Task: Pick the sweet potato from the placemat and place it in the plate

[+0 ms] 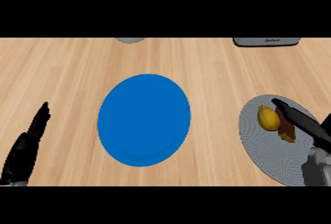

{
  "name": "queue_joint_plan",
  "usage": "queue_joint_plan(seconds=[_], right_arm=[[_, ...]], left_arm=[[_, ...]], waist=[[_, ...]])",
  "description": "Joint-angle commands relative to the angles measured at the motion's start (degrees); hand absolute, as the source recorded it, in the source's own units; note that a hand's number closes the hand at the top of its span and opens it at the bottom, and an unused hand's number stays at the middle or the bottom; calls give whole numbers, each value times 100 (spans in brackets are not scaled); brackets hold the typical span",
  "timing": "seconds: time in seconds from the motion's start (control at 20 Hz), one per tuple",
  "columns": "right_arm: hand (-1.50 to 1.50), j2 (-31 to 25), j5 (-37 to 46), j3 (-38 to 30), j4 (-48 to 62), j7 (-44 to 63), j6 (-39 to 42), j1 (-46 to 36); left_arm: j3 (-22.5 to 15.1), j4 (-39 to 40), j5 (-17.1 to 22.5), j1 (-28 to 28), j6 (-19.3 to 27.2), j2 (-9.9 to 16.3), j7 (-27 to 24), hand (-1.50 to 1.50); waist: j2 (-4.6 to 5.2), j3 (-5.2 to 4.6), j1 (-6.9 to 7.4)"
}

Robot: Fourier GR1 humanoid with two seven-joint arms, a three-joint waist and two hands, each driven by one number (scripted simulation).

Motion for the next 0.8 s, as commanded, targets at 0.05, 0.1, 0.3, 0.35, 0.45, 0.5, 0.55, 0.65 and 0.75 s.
queue_joint_plan(seconds=[0.05,0.1,0.3,0.35,0.45,0.5,0.55,0.65,0.75], right_arm=[[-150,256,126,14,-1368,-367,-74,1406],[-150,384,426,342,-1485,-191,-218,1460],[-150,-566,840,671,-1703,1218,215,2068],[-150,-846,1146,698,-1656,1527,150,2083],[-150,-1188,1249,706,-1986,2071,370,2502],[-150,-1433,1416,722,-1760,2514,422,2291],[-150,-1689,1479,692,-1730,2807,595,2301],[-150,-1978,1777,756,-1885,3629,651,2094],[-150,-2273,1666,564,-2050,4261,963,2084]], left_arm=[[128,219,-146,91,-282,-54,-407,0],[200,123,-152,123,-323,-74,-342,0],[185,73,-193,213,-271,-54,-409,0],[88,146,-266,-13,-176,-191,-252,0],[178,-85,-198,220,-271,-55,-308,0],[172,-44,-187,154,-324,-51,-284,0],[154,109,-282,88,-254,-102,-331,0],[72,-11,-385,-70,-148,-201,-102,0],[149,75,-335,-70,-258,-221,-218,0]], waist=[[42,-3,135],[47,-2,171],[42,-16,137],[58,-22,109],[39,-20,148],[63,-23,208],[76,-26,197],[77,-21,223],[68,-15,208]])
